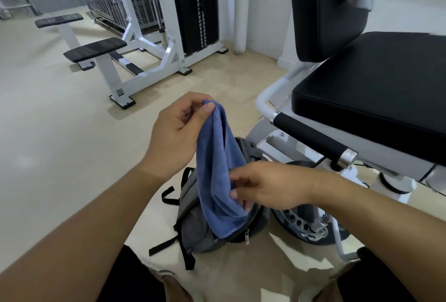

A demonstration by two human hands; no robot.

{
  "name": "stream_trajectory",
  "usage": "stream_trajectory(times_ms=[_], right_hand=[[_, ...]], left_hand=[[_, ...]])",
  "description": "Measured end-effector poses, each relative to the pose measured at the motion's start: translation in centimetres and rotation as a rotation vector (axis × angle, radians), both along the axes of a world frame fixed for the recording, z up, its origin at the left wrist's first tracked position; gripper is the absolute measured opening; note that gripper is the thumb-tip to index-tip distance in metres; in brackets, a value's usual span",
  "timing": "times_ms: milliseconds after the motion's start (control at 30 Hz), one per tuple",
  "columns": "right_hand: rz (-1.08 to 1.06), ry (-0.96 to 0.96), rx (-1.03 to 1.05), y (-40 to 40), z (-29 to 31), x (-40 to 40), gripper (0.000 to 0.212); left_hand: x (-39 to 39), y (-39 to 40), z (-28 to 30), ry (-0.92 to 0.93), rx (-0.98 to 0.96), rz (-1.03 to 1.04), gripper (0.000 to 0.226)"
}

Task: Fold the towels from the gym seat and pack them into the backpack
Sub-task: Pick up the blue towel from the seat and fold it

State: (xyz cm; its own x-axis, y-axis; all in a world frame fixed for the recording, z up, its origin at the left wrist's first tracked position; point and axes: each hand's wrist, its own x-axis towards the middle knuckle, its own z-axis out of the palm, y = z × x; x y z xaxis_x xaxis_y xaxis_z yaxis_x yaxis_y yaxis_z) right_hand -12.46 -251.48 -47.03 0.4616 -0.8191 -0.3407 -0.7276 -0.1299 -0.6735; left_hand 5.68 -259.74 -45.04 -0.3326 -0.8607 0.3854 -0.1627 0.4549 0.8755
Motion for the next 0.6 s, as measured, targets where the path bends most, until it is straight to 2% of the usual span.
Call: stream_trajectory(times_ms=[100, 233, 367, 600], right_hand=[[-0.021, 0.028, -0.032, 1.4, 1.6, -0.4, 0.014], [-0.134, -0.137, -0.028, 5.3, 4.9, -2.9, 0.017], [-0.225, -0.172, -0.021, 9.0, 6.7, -6.4, 0.021], [-0.401, -0.182, -0.154, 14.1, 9.2, -11.7, 0.021]], left_hand=[[-1.4, 1.2, 1.8, 0.016, -0.036, -0.078, 0.018], [-3.7, 2.8, 5.8, 0.086, -0.116, -0.186, 0.018], [-6.1, 4.4, 9.7, 0.161, -0.226, -0.24, 0.016], [-8.9, 4.3, 10.8, 0.221, -0.132, -0.201, 0.017]])
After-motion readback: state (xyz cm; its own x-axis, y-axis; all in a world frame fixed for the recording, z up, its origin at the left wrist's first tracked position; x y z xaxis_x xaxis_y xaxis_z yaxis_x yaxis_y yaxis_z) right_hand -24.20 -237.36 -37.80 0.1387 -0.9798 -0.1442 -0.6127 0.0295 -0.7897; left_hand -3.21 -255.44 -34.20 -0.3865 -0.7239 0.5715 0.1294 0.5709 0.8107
